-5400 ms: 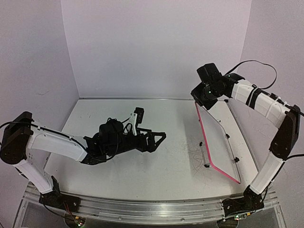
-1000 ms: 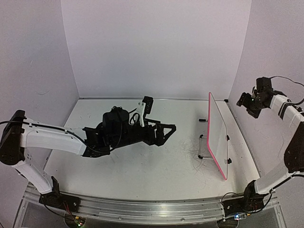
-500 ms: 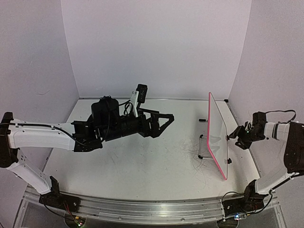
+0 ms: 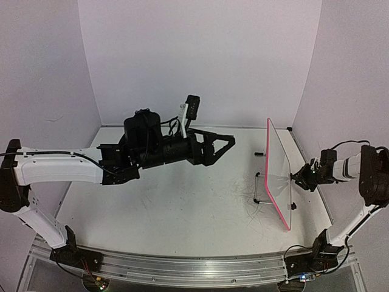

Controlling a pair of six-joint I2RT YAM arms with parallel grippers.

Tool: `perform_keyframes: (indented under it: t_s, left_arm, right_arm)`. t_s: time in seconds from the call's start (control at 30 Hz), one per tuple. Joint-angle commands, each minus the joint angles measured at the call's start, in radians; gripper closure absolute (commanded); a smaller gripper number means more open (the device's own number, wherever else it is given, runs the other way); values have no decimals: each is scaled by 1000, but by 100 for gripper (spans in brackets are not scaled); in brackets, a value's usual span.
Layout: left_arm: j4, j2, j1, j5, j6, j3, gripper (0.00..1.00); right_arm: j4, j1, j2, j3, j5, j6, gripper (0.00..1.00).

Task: Write a sentence on the whiteboard
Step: Move the whiteboard stand to the center of the board.

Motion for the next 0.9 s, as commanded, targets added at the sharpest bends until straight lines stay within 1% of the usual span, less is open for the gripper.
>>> perform_keyframes:
  t_s: [0.0,0.13,0.3,0.43,0.63,0.77,0.87]
  left_arm:
    - [-7,144,3,124,-55,152,4]
    - [-48,282,0,145,-51,284,10]
    - [-120,424,-23,137,-32,451,9]
    - [-246,541,-43,76,-28,611,10]
    - [-340,627,-55,5,-25,731,11]
    - [-383,653,-56,-9,-33,764,15]
    - [-392,660,-55,-20,-30,768,21]
  right_arm:
    - [80,-13,30,-32,-48,-9,72]
    - [82,-13,42,-43,-72,-32,72]
    - [84,-13,51,-57,-79,-65,72]
    - [110,-13,79,-61,-129,-66,73]
    - [135,-13,86,-75,-171,-61,75]
    - [168,-13,91,-101,-201,-49,75]
    - [186,-3,102,-117,-227,-47,76]
